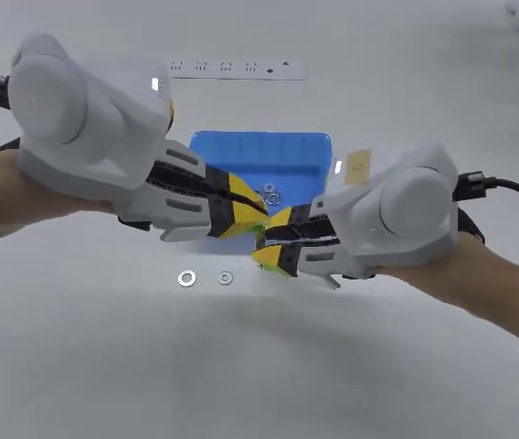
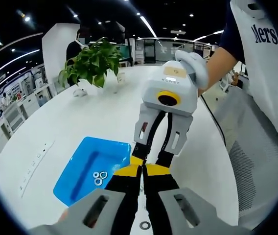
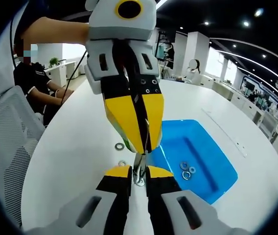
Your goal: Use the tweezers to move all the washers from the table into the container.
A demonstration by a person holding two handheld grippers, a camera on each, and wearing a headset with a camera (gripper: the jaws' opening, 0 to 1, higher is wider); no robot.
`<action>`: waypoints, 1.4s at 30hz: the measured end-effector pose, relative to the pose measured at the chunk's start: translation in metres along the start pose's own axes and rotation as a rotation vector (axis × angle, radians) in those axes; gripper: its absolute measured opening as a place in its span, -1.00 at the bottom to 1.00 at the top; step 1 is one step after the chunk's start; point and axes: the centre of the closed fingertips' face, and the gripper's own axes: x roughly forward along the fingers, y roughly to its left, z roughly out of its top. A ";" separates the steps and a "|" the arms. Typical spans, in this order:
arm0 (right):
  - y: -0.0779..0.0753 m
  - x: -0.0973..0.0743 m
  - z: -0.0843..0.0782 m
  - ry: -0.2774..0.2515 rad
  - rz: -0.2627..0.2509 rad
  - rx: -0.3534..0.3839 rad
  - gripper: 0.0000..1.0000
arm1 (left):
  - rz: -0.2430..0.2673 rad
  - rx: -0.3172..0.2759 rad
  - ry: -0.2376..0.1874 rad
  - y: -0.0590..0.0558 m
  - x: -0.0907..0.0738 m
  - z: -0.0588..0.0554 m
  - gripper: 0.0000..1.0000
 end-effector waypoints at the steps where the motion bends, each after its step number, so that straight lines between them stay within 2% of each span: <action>1: 0.000 0.000 0.000 -0.002 0.003 0.009 -0.76 | 0.004 -0.001 0.000 0.001 0.000 0.000 -0.89; 6: -0.001 0.001 0.000 0.004 -0.007 0.027 -0.78 | 0.003 -0.015 -0.001 0.002 0.000 -0.001 -0.89; 9: 0.001 0.001 0.000 0.005 -0.013 0.019 -0.79 | -0.007 -0.056 -0.020 0.000 -0.002 -0.002 -0.89; 15: 0.003 0.001 0.001 0.015 -0.018 -0.004 -0.79 | -0.008 -0.030 0.003 -0.006 -0.004 -0.003 -0.89; 19: 0.004 -0.001 0.005 0.012 -0.022 -0.010 -0.79 | 0.003 -0.040 -0.007 -0.006 -0.009 -0.001 -0.89; 31: 0.007 -0.012 0.024 -0.009 -0.037 -0.033 -0.79 | 0.014 -0.007 -0.014 -0.012 -0.024 0.015 -0.89; 42: 0.009 -0.023 0.051 -0.032 -0.057 -0.093 -0.79 | 0.052 0.031 -0.024 -0.015 -0.048 0.032 -0.89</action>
